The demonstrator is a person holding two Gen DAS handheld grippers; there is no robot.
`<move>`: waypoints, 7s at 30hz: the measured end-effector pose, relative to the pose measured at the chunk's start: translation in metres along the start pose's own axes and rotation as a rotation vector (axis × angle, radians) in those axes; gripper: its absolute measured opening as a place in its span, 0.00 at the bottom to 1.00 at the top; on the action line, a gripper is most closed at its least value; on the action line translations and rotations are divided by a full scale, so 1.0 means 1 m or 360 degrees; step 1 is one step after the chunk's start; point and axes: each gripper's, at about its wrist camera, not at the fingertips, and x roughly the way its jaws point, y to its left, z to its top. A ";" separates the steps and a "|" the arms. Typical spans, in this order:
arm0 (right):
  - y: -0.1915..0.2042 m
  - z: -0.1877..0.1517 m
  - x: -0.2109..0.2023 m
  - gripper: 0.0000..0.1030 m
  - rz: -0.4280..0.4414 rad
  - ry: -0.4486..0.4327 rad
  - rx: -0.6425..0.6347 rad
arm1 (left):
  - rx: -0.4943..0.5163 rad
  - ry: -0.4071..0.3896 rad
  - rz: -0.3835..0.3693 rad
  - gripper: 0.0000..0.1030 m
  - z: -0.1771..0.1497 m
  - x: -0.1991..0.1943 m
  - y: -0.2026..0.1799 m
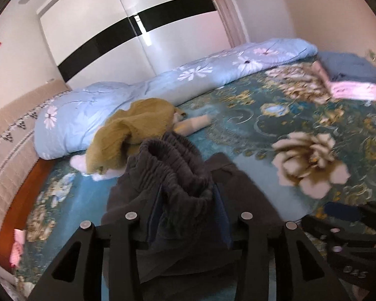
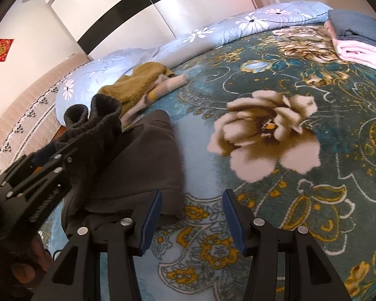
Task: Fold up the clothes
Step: 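Fold the ribbed hem over the hoodie body with the left gripper, then grasp the folded grey garment's ribbed end with the right gripper while the left grasps its body, then lift the folded grey bundle with both grippers and carry it off the bedspread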
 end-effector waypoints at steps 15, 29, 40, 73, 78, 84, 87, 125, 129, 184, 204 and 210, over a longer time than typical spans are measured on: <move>0.009 0.003 -0.004 0.52 -0.0034 -0.0002 -0.0034 | -0.0607 -0.0138 -0.0493 0.53 -0.013 -0.050 0.133; 0.082 0.046 0.009 0.80 0.0520 0.0018 -0.0072 | -0.1379 0.0420 -0.0457 0.53 -0.138 0.087 0.227; 0.104 0.074 0.090 0.85 0.0493 0.0202 0.0074 | -0.1453 0.0433 -0.0631 0.53 -0.145 0.100 0.234; 0.017 0.065 0.055 0.35 0.0636 0.0130 0.0416 | -0.1082 0.0181 -0.1053 0.53 -0.099 0.062 0.191; 0.000 0.060 0.071 0.35 0.0601 0.0188 0.0474 | -0.1070 0.0366 -0.1031 0.54 -0.107 0.078 0.177; -0.010 0.051 0.073 0.42 0.0571 0.0217 0.0531 | -0.1067 0.0399 -0.1027 0.56 -0.108 0.078 0.176; -0.003 0.060 0.060 0.44 0.0496 0.0204 0.0436 | -0.1052 0.0384 -0.1023 0.56 -0.105 0.076 0.180; 0.102 0.079 0.099 0.43 0.0002 0.0339 -0.0400 | -0.0891 0.0265 -0.1125 0.54 -0.097 0.066 0.142; 0.109 0.075 0.077 0.43 -0.0001 0.0312 -0.0420 | -0.0938 0.0283 -0.1135 0.54 -0.100 0.069 0.146; 0.002 0.042 0.093 0.71 0.0532 0.0303 0.0476 | -0.1265 0.0465 -0.1196 0.56 -0.121 0.109 0.177; -0.031 0.073 -0.002 0.54 0.0593 0.0032 0.0362 | -0.0782 0.0262 -0.1207 0.43 -0.017 0.051 0.112; -0.090 0.107 -0.074 0.54 0.0463 -0.0159 0.0378 | -0.0547 0.0177 -0.1376 0.43 0.068 0.050 0.039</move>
